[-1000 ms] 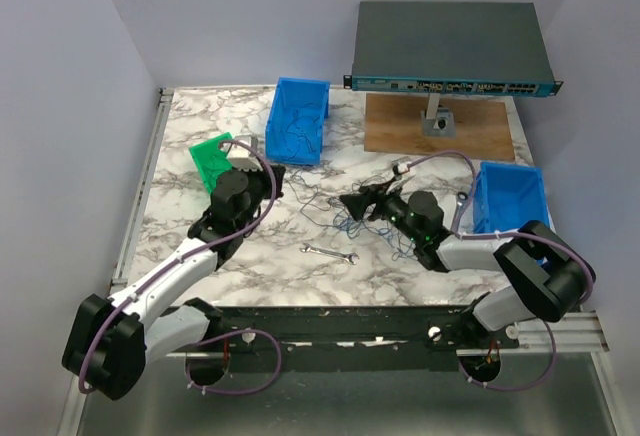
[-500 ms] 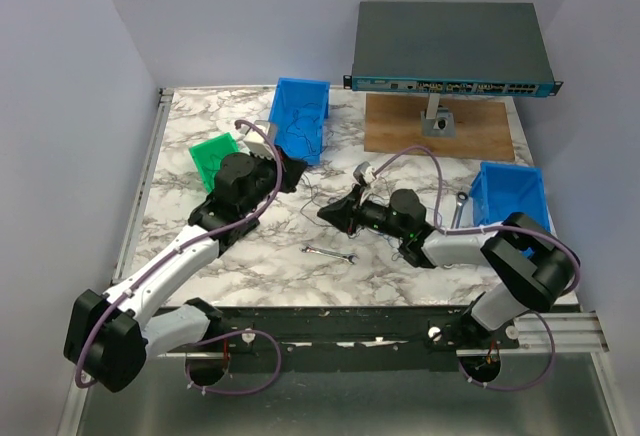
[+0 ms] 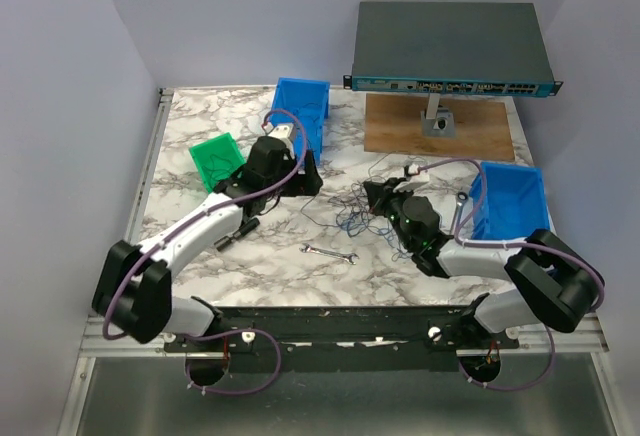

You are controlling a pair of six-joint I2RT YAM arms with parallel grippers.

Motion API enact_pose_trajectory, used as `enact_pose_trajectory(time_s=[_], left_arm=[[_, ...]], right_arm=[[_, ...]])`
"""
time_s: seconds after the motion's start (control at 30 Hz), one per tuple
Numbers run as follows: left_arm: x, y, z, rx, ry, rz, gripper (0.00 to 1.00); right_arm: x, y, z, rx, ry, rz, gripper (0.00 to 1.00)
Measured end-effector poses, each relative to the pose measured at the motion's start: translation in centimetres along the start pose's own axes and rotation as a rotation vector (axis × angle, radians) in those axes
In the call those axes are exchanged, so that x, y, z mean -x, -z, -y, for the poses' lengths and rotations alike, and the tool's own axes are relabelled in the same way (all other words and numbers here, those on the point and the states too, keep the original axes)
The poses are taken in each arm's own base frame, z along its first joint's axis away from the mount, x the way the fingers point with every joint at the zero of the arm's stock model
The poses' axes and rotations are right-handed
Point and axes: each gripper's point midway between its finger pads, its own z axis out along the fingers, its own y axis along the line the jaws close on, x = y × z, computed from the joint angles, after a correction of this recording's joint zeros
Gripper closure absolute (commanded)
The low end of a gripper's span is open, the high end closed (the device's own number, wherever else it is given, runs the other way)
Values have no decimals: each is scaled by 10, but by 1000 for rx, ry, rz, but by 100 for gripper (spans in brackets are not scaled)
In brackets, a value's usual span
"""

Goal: Untangle the cables

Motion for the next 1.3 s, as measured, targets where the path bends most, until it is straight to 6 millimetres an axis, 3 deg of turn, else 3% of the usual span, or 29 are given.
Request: enact_pose_trajectory(time_s=[0.13,0.33,0.4,0.43,0.47,0.53,0.7,0.83,0.97,1.03,1.17,1.2,1.23,1.3], left_arm=[[-54,-23,-24,108,42,-212,16],[-116,-40,-38,213,92,-439,27],[-127,-40,-41,237,107,-473,39],[-131,-40,-43,247,114,-488,54],[-135,-40,-44,256,119,-503,77],[-139,-44,-45,269,128,-520,100],[-136,-50,-51,307,127,-506,100],[-119,-42,-58,359,103,-436,100],[-72,-7,-62,397,103,-263,100],[-37,21,-66,405,145,-125,100],[4,67,-90,413,249,84,100],[8,78,-98,412,271,128,95],[9,85,-102,411,284,148,85],[4,86,-99,376,288,133,52]], right_arm=[[6,0,27,-139,-21,41,99],[6,2,37,-193,-32,52,99],[5,3,39,-200,-31,51,99],[5,3,40,-203,-31,51,99],[5,3,40,-205,-30,52,99],[4,4,42,-212,-31,53,99],[6,5,49,-257,-49,70,99],[3,10,73,-380,-97,83,99],[0,20,122,-564,-191,92,99],[1,27,145,-649,-249,109,99],[12,43,176,-777,-329,167,99],[15,46,179,-788,-341,179,99],[17,47,179,-790,-347,184,99],[18,47,179,-786,-346,180,99]])
